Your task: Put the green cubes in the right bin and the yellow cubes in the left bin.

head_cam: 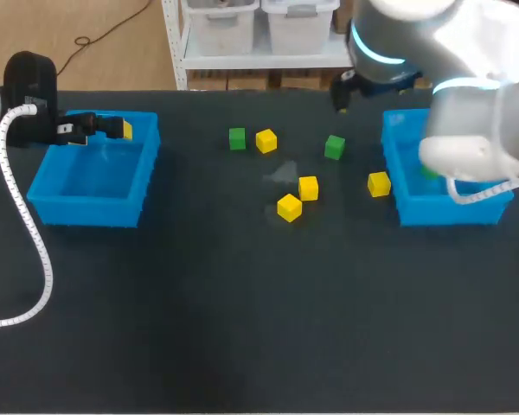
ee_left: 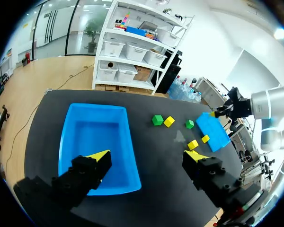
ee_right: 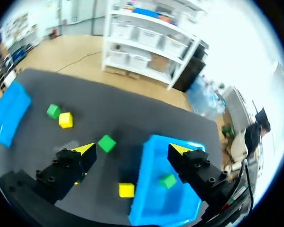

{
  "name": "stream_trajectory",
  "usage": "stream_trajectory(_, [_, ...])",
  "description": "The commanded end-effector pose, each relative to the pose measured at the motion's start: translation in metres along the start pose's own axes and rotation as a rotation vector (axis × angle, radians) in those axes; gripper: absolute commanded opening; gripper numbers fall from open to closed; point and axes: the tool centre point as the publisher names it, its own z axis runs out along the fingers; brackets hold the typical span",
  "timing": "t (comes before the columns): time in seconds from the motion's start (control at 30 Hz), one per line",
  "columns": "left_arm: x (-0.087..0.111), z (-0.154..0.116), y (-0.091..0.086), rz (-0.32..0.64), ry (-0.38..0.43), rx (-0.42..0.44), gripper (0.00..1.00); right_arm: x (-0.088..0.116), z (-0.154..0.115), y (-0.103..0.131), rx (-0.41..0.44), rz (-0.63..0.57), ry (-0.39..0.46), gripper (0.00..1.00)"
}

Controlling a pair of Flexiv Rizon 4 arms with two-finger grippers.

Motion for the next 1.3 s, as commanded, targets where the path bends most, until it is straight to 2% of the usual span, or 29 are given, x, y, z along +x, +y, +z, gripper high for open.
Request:
stream_trajectory(0.03, [0.002,0.000,0.003,0.003,-0.008,0.015,1.00,-0.005,0.036,0.012,-0.100,-0.208,0.049,1.00])
stream_trajectory(0.2, [0.002,0.000,0.003,0.003,-0.008,0.015,1.00,0.000,0.059,0.013,-0.124,-0.361,0.112,1.00])
stream_trajectory(0.53, [0.002,0.000,0.003,0.003,-0.008,0.015,1.00,0.000,0.072,0.008,-0.214,-0.543,0.170,1.00])
stream_trajectory(0.83, [0.002,0.000,0.003,0.003,-0.008,0.015,1.00,0.016,0.079,0.021,-0.287,-0.599,0.228,1.00])
stream_trajectory(1.3, [0.002,0.000,0.003,0.003,-0.008,0.015,1.00,0.027,0.098,0.039,-0.288,-0.638,0.263,1.00])
